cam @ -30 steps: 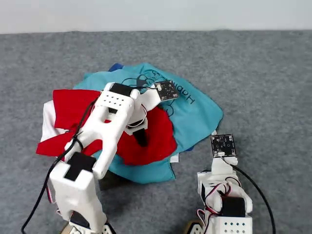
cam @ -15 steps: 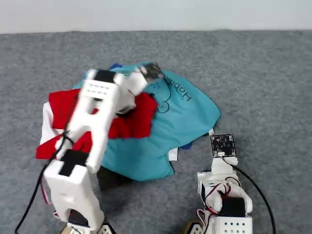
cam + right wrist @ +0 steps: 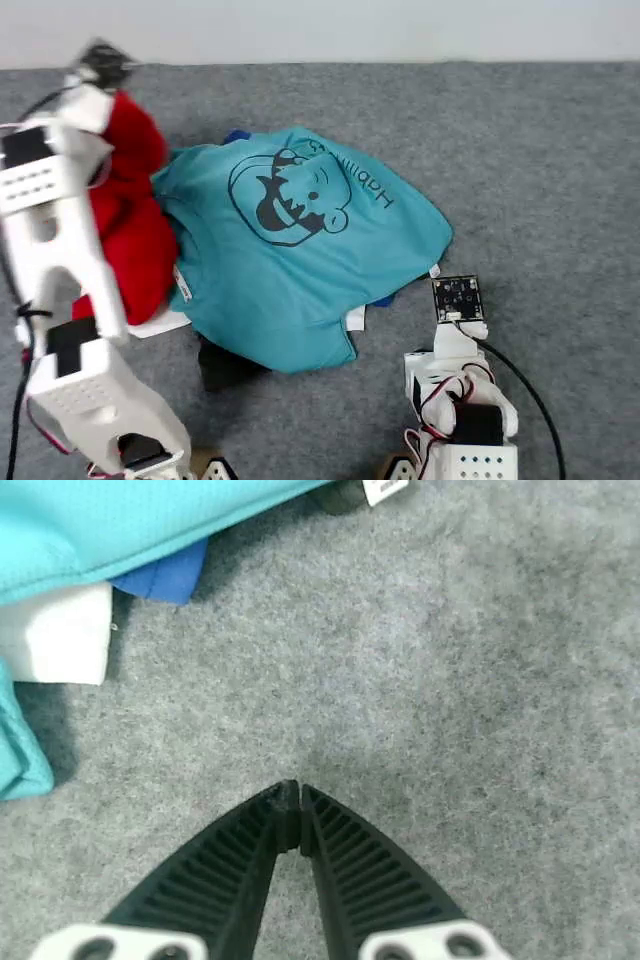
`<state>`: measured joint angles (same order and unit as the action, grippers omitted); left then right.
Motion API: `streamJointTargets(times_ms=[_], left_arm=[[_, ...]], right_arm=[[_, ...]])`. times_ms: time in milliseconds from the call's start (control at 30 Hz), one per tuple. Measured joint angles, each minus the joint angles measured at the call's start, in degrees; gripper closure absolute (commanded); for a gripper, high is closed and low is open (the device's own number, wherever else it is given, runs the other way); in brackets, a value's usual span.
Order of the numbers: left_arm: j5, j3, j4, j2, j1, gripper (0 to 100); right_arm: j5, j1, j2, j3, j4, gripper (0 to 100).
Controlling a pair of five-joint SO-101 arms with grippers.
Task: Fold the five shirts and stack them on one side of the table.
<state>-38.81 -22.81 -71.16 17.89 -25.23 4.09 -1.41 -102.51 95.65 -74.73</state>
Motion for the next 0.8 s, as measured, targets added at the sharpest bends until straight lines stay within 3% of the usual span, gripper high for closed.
streamJointTargets(times_ms=[233,667,800], left_arm=[[0.09,0.0,8.7,0.0,-9.76,100],[0.09,0.0,16.62,1.41,-23.47,99],[-2.37,0.0,17.05,1.85,-25.14,84]], right_arm=[[0.0,0.0,0.0,0.0,0.0,98.9],[0.0,0.0,0.0,0.0,0.0,98.9],[0.0,0.0,0.0,0.0,0.0,98.9]])
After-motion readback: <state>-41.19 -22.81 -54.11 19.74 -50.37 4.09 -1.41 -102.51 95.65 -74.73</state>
